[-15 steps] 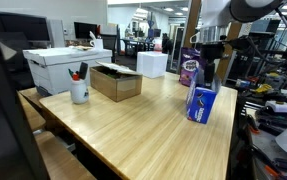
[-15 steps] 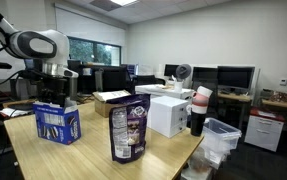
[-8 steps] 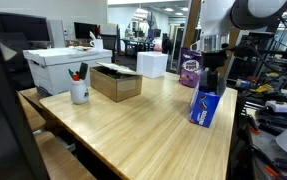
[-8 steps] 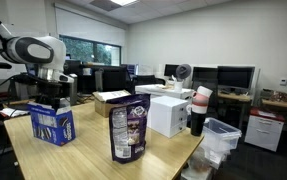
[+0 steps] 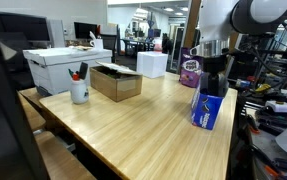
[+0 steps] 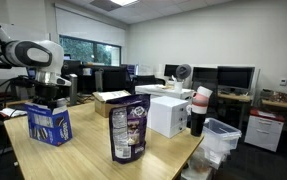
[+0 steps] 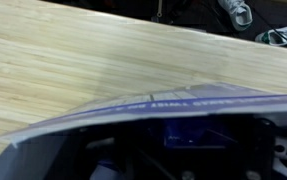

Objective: Remove the blue packet from the blue box and place it on the counter

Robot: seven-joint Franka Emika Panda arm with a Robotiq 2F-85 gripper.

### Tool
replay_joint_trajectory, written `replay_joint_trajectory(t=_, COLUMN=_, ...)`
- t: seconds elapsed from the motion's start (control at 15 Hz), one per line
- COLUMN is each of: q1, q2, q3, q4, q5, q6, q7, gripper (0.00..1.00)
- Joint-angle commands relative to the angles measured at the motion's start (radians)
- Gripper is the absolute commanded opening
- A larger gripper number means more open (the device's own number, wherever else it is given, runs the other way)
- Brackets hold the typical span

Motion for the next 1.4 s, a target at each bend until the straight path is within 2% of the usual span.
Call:
replay_joint_trajectory(t=0.0, q1=0.000, q2=0.004, q3=0.011, q4=-0.019, q5=-0.010, q6=0.048, q7=0.063, gripper=0.96)
replay_joint_trajectory(t=0.33, q1=-0.009, q2=-0.014, q3=0.020, q4=-0.035, q5=-0.031, q6=0.099, q7=0.153, gripper=1.00)
replay_joint_trajectory(t=0.53, q1=-0.012, q2=-0.019, q3=0.023, q4=-0.043, q5=-0.042, q6=0.107, q7=0.192, gripper=0.99)
replay_joint_trajectory(t=0.6, q1=0.010, q2=-0.024, q3=0.047, q4=-0.068, q5=-0.026, q6=0.129, q7=0.231, gripper=0.98)
replay_joint_trajectory(t=0.67, q1=0.020, q2=-0.027, q3=0.067, q4=-0.083, q5=-0.021, q6=0.144, q7=0.267, gripper=0.93)
replay_joint_trajectory(t=0.73, q1=0.031, q2=-0.028, q3=0.093, q4=-0.094, q5=-0.017, q6=0.158, q7=0.305, gripper=0.72)
replay_joint_trajectory(t=0.8, q1=0.033, q2=0.012, q3=0.111, q4=-0.044, q5=-0.029, q6=0.151, q7=0.333, gripper=0.68)
replay_joint_trajectory(t=1.0, q1=0.073, q2=-0.033, q3=0.167, q4=-0.087, q5=-0.003, q6=0.177, q7=0.424, gripper=0.45)
replay_joint_trajectory(t=1.13, q1=0.096, q2=-0.006, q3=0.207, q4=-0.040, q5=-0.003, q6=0.169, q7=0.496, gripper=0.31)
replay_joint_trajectory(t=1.2, q1=0.118, q2=-0.040, q3=0.222, q4=-0.080, q5=0.016, q6=0.185, q7=0.517, gripper=0.24)
replay_joint_trajectory(t=1.27, q1=0.141, q2=-0.040, q3=0.243, q4=-0.072, q5=0.033, q6=0.183, q7=0.552, gripper=0.14)
replay_joint_trajectory(t=1.33, q1=0.156, q2=-0.040, q3=0.254, q4=-0.066, q5=0.046, q6=0.175, q7=0.569, gripper=0.09)
